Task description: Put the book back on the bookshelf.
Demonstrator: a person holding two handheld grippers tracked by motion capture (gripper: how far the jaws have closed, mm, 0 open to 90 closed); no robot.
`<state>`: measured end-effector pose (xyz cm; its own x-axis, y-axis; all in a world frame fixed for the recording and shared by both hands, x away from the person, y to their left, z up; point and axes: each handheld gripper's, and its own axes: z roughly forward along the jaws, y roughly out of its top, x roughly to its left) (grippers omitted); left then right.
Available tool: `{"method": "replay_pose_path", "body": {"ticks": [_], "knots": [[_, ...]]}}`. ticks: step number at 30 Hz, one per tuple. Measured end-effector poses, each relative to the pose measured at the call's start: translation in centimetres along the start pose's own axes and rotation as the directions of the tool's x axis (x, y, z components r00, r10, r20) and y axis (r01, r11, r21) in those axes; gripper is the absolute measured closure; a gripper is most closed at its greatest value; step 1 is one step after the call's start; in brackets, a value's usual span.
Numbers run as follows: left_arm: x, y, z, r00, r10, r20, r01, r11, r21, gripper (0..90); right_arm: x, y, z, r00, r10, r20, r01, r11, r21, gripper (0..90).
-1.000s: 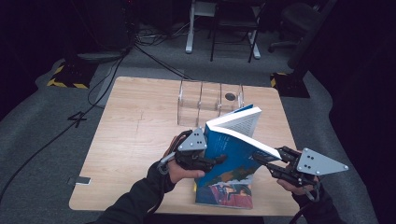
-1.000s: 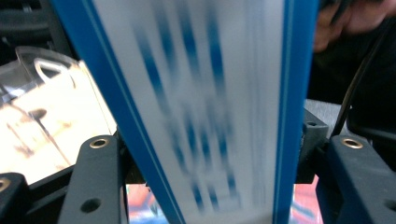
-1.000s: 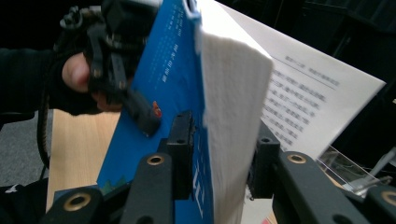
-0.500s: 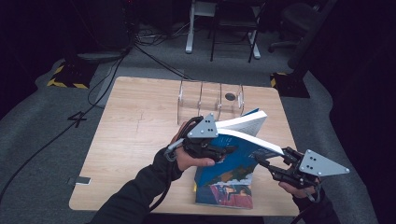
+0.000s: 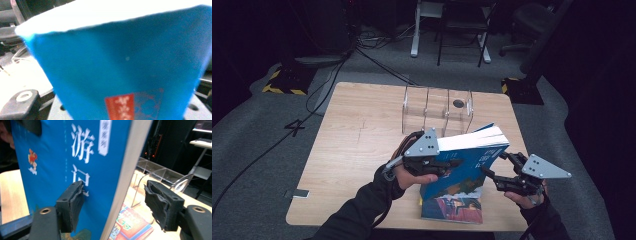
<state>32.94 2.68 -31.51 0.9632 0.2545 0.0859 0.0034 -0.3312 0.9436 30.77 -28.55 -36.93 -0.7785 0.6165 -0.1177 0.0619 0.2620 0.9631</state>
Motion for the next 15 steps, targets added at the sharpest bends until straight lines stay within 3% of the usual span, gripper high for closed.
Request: {"method": "replay_pose_path", "body": {"ticks": [4,6,11,15], "knots": [[-0.1,0.4,0.2,0.9999,0.004,-0.011,-0.004,1.0,-0.001,56.4,0.5,-0.1,0.3,0.9994,-0.004,-0.035,0.005,1.0,0.01,35.8],[-0.2,0.8,0.3,0.9998,0.01,-0.015,-0.01,0.9999,-0.005,54.6,0.6,0.0,0.4,0.9997,-0.016,-0.021,0.016,1.0,0.012,36.6],[-0.3,1.5,0.4,0.9998,0.015,-0.017,-0.015,0.9998,-0.015,52.5,0.7,-0.1,0.2,0.9997,0.006,-0.026,-0.006,1.0,0.007,37.9],[0.2,1.4,0.2,0.9996,-0.026,-0.008,0.026,0.9991,-0.034,56.1,0.6,-0.1,0.2,0.9996,0.004,-0.027,-0.004,1.0,0.005,37.7]]}}
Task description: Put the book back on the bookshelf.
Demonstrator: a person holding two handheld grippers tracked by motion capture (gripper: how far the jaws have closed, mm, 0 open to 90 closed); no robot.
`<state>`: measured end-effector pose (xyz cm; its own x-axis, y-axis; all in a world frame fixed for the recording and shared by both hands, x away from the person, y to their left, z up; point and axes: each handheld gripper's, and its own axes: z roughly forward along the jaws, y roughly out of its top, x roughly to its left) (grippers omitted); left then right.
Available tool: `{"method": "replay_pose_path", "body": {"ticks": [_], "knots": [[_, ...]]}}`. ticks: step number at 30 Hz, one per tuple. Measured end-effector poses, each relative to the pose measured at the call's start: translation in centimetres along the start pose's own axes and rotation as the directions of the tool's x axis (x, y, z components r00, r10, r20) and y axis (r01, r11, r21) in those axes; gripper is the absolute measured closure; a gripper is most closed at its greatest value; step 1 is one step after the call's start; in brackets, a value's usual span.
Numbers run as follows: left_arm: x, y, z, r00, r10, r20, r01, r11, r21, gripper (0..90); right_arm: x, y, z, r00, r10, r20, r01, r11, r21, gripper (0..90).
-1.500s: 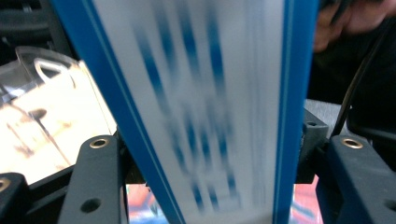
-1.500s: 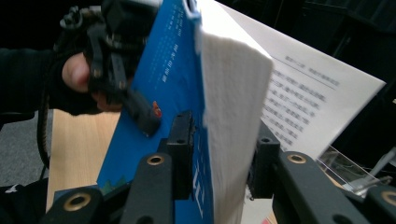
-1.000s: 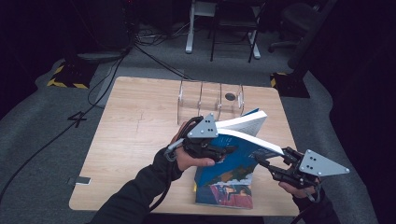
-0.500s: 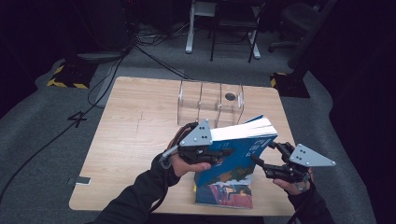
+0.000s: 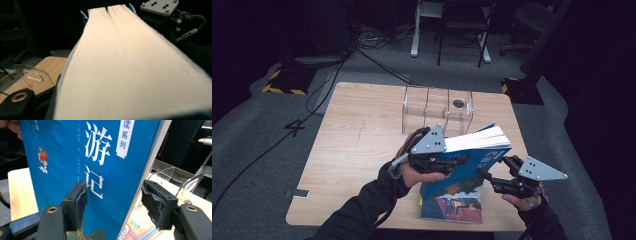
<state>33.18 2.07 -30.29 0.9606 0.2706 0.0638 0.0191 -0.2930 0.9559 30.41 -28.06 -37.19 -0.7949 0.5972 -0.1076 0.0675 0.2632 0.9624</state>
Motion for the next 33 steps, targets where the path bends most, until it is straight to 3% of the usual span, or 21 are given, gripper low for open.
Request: {"method": "replay_pose_path", "body": {"ticks": [5,12,15,18,21,26,28,33], "knots": [[0.5,0.0,0.1,0.9986,-0.053,-0.009,0.053,0.9985,-0.015,58.6,-0.1,-0.1,-0.2,0.9998,-0.017,0.001,0.017,1.0,0.007,36.8],[1.5,0.6,0.6,0.9935,-0.105,-0.045,0.105,0.9945,-0.002,60.0,-1.3,-1.0,-0.7,0.9995,0.024,0.023,-0.025,0.999,0.036,36.4],[1.9,1.4,0.3,0.991,-0.1,-0.089,0.101,0.9949,-0.002,60.3,-1.9,-1.8,-0.7,0.9989,0.028,0.038,-0.03,0.997,0.065,36.2],[2.1,1.9,-0.1,0.9896,-0.095,-0.108,0.096,0.9954,-0.001,60.4,-2.3,-2.2,-0.8,0.9982,0.041,0.043,-0.045,0.996,0.077,36.1],[2.5,2.4,-0.9,0.9849,-0.065,-0.161,0.068,0.9976,0.014,60.4,-2.9,-2.8,-0.8,0.9965,0.067,0.051,-0.071,0.993,0.093,36.1],[3.7,2.1,-2.6,0.9695,-0.072,-0.234,0.08,0.9966,0.023,60.5,-3.7,-3.5,-0.8,0.9929,0.109,0.047,-0.113,0.989,0.099,36.1],[4.3,1.7,-3.3,0.9607,-0.083,-0.265,0.092,0.9955,0.023,60.5,-3.9,-3.7,-0.8,0.9911,0.124,0.047,-0.129,0.987,0.098,36.2],[5.6,0.9,-5.4,0.9309,-0.106,-0.35,0.12,0.9926,0.019,60.5,-4.0,-4.0,-0.5,0.991,0.126,0.046,-0.131,0.984,0.118,36.1]]}}
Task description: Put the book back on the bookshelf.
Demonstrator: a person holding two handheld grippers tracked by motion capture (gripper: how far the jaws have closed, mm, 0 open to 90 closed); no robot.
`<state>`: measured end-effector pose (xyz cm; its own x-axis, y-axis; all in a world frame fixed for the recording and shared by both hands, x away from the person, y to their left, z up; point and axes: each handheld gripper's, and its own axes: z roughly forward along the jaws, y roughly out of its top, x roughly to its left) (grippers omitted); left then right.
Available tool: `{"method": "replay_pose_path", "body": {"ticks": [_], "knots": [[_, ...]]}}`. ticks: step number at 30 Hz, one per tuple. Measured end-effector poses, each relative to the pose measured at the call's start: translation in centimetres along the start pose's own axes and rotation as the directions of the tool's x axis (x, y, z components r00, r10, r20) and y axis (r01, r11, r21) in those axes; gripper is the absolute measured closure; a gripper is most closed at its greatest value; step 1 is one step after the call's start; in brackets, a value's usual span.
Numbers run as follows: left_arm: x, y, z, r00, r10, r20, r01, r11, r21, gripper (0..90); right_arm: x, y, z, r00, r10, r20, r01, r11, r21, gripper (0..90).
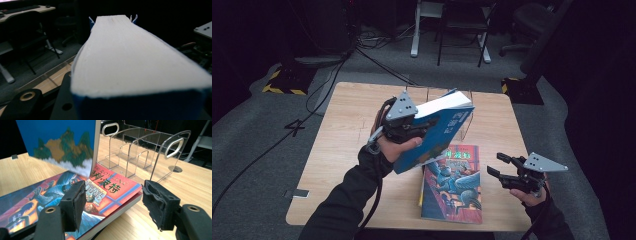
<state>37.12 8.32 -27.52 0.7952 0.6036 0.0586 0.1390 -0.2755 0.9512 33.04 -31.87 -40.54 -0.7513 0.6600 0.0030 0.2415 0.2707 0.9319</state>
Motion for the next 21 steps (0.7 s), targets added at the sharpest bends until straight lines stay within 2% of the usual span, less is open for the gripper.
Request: {"method": "replay_pose_path", "body": {"ticks": [4,8,13,14,21], "knots": [[1.6,-0.2,-1.2,0.9977,-0.011,-0.067,0.012,0.9999,0.003,60.5,-0.1,-0.3,0.4,1.0,-0.001,0.004,0.001,1.0,0.021,36.1],[2.8,-0.4,-1.7,0.99,-0.012,-0.141,0.015,0.9997,0.018,60.5,-0.1,-0.5,0.6,1.0,-0.003,0.008,0.002,0.999,0.035,36.1],[4.3,-0.5,-1.3,0.9742,-0.03,-0.224,0.038,0.9987,0.033,60.5,-0.2,-0.7,0.8,1.0,-0.003,0.005,0.003,0.999,0.043,36.1],[4.7,-0.5,-1.0,0.9687,-0.027,-0.247,0.039,0.9983,0.043,60.5,-0.2,-0.7,0.9,1.0,-0.003,0.004,0.003,0.999,0.046,36.2],[6.1,-0.4,1.2,0.948,-0.086,-0.307,0.104,0.9936,0.044,60.5,-0.3,-0.9,1.0,1.0,0.001,0.005,-0.001,0.999,0.054,36.1]]}}
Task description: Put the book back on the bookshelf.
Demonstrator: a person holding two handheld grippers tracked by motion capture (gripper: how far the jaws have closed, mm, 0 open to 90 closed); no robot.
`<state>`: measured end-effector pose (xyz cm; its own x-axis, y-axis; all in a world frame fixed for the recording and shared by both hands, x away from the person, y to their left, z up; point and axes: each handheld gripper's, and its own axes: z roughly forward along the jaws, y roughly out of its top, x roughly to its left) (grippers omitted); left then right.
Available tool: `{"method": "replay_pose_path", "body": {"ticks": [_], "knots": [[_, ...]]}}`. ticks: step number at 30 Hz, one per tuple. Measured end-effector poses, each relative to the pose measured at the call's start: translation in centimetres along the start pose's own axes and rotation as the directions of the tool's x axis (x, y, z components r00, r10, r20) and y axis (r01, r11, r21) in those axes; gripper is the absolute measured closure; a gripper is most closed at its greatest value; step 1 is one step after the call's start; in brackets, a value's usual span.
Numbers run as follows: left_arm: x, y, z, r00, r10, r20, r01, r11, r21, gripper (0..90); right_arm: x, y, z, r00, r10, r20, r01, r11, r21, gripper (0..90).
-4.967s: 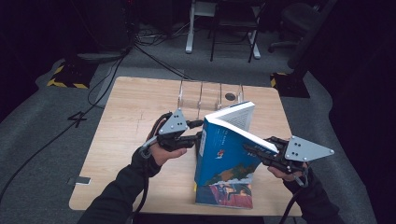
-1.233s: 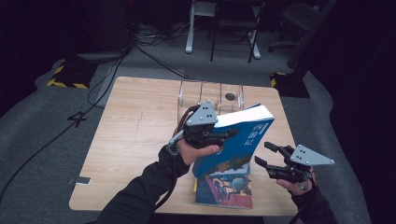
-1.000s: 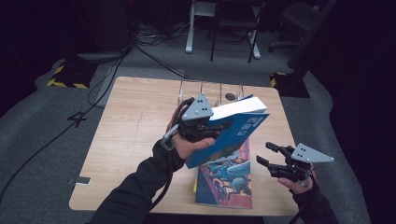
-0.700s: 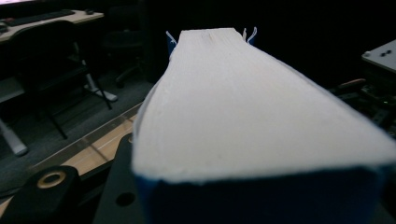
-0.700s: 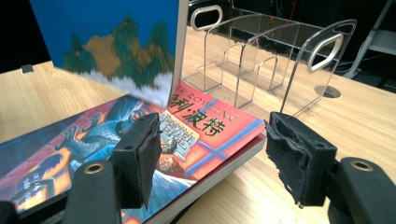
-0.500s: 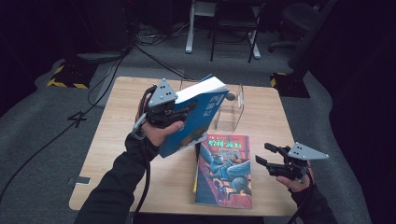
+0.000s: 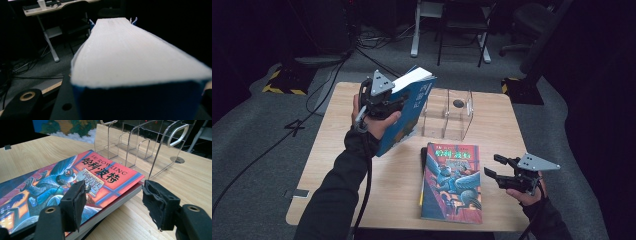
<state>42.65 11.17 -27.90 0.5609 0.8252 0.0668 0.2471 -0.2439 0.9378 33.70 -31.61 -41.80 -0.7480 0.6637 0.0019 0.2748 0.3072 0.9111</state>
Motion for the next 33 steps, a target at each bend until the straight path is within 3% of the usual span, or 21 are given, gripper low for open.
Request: {"method": "replay_pose_path", "body": {"ticks": [12,20,21,31,33], "knots": [[-0.7,0.4,4.5,0.9933,-0.05,-0.104,0.054,0.9978,0.039,60.5,0.1,-0.2,0.3,0.9999,-0.001,-0.016,0.001,1.0,0.007,35.7],[-1.1,0.3,7.1,0.9796,-0.089,-0.18,0.099,0.9938,0.05,60.5,0.1,-0.3,0.3,0.9997,0.006,-0.022,-0.006,1.0,0.003,35.7],[-1.2,0.3,7.9,0.9729,-0.107,-0.205,0.119,0.9918,0.047,60.5,0.2,-0.3,0.3,0.9997,0.006,-0.024,-0.006,1.0,0.003,35.7],[-1.1,1.2,11.5,0.9548,-0.118,-0.273,0.128,0.9916,0.02,60.5,0.1,-0.4,0.3,0.9995,0.005,-0.031,-0.005,1.0,0.0,35.7],[-1.0,1.4,12.2,0.9544,-0.114,-0.276,0.123,0.9923,0.014,60.5,0.1,-0.4,0.4,0.9993,0.013,-0.036,-0.013,1.0,-0.003,35.7]]}}
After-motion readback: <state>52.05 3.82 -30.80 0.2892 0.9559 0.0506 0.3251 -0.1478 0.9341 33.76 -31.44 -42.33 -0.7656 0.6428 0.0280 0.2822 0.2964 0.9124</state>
